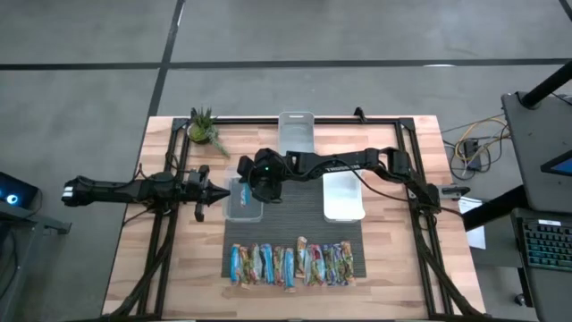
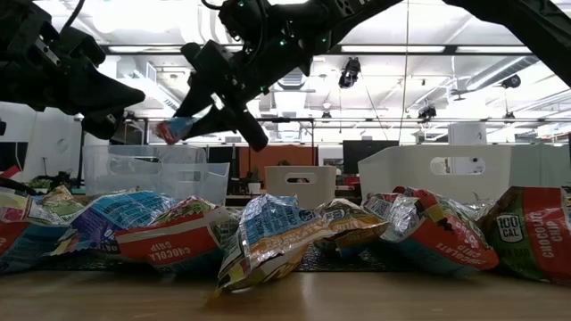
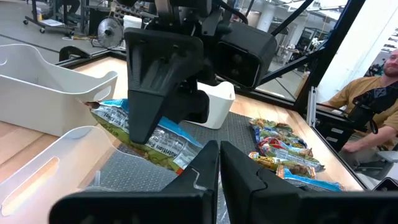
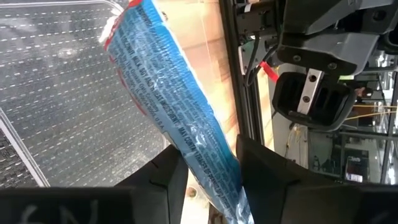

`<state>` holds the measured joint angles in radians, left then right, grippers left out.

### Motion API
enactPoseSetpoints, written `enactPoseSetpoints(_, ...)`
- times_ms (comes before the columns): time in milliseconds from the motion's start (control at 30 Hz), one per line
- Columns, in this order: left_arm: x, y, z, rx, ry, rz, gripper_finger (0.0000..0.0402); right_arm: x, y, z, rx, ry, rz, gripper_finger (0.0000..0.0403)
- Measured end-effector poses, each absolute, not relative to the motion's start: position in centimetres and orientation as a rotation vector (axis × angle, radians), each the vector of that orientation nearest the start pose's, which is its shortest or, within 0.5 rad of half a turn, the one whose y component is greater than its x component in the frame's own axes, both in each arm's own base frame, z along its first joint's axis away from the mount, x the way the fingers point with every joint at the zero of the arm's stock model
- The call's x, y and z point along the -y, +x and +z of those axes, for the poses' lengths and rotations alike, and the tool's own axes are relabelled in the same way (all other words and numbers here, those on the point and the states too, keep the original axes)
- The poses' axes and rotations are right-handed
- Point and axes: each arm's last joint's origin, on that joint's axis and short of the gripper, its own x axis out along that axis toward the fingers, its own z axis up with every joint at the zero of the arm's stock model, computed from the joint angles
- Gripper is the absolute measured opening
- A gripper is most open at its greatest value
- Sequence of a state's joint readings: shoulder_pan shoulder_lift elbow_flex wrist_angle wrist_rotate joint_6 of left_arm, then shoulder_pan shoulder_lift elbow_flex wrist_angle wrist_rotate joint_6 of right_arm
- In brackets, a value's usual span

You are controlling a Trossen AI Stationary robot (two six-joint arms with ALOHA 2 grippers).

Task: Pick and place Granola Bars by type
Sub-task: Put the red granola bar into the transparent bin

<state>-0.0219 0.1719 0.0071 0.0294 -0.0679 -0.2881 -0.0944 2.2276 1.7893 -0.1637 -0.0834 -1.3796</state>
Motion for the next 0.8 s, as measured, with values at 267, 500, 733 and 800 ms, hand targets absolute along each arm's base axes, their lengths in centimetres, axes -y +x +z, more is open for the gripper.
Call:
enactPoseSetpoints(267, 0.03, 10.72, 15.47, -0.128, -0.282, 0.066, 0.0, 4.53, 50.56, 20.75, -0.515, -1.23, 0.396, 0.0114)
enactPoseSetpoints(500, 0.04, 10.72, 15.46, -0.128, -0.282, 0.065, 0.0, 4.53, 50.53, 20.71, -0.521, -1.214, 0.395, 0.0096)
enactPoseSetpoints(733, 0.03, 10.72, 15.46, -0.128, -0.282, 0.066, 0.0, 4.86, 50.5, 20.71, -0.544, -1.082, 0.347, 0.0077)
enactPoseSetpoints(800, 0.03, 10.72, 15.46, -0.128, -0.282, 0.066, 0.0, 5.0, 50.49, 20.71, -0.555, -1.014, 0.322, 0.0074)
